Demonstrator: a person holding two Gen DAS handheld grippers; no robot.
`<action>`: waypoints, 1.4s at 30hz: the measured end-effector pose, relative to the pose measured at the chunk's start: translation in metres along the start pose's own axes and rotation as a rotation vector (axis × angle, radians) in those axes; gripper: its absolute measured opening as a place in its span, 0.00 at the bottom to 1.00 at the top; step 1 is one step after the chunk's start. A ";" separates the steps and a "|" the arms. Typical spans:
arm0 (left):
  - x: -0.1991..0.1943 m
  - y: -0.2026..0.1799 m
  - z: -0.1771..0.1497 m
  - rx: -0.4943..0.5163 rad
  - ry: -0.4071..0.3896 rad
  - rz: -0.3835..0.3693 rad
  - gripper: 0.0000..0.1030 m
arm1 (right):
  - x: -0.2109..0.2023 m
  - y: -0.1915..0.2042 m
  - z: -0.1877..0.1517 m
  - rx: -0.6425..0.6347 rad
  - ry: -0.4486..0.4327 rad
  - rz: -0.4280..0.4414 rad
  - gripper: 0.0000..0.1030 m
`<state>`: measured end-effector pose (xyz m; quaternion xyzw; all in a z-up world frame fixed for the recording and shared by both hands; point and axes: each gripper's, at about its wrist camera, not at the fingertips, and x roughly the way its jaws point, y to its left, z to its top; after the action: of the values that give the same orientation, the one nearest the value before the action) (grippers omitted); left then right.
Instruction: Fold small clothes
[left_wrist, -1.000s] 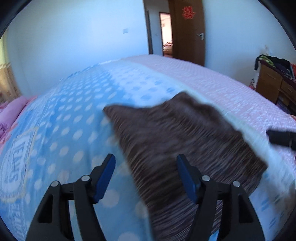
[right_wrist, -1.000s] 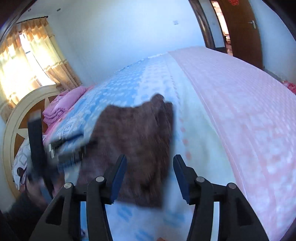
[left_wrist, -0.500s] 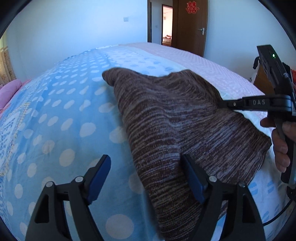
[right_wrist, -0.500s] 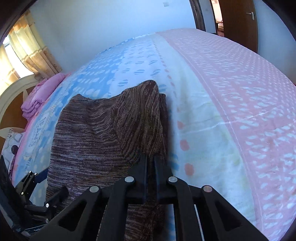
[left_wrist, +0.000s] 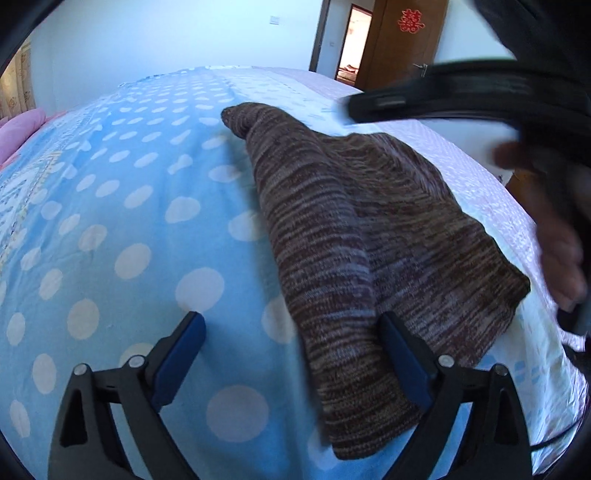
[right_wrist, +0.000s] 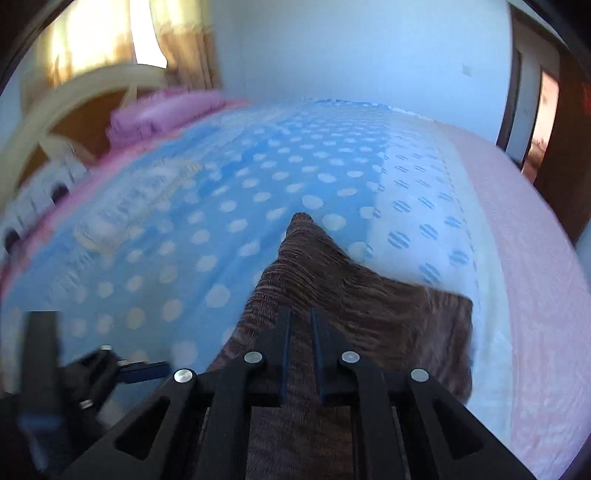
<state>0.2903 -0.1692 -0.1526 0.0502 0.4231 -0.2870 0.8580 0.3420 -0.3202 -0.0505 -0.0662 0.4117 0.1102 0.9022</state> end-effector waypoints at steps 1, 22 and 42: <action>-0.001 -0.001 -0.001 0.005 -0.003 0.004 0.95 | 0.015 0.006 0.004 -0.017 0.032 0.007 0.10; -0.017 0.042 -0.003 -0.232 -0.095 -0.093 0.97 | -0.063 -0.108 -0.086 0.360 -0.108 -0.007 0.26; 0.007 0.018 0.039 -0.043 -0.091 0.146 1.00 | -0.070 -0.093 -0.166 0.443 0.119 0.092 0.18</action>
<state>0.3303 -0.1706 -0.1361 0.0493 0.3852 -0.2165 0.8957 0.1999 -0.4547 -0.1028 0.1458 0.4809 0.0542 0.8629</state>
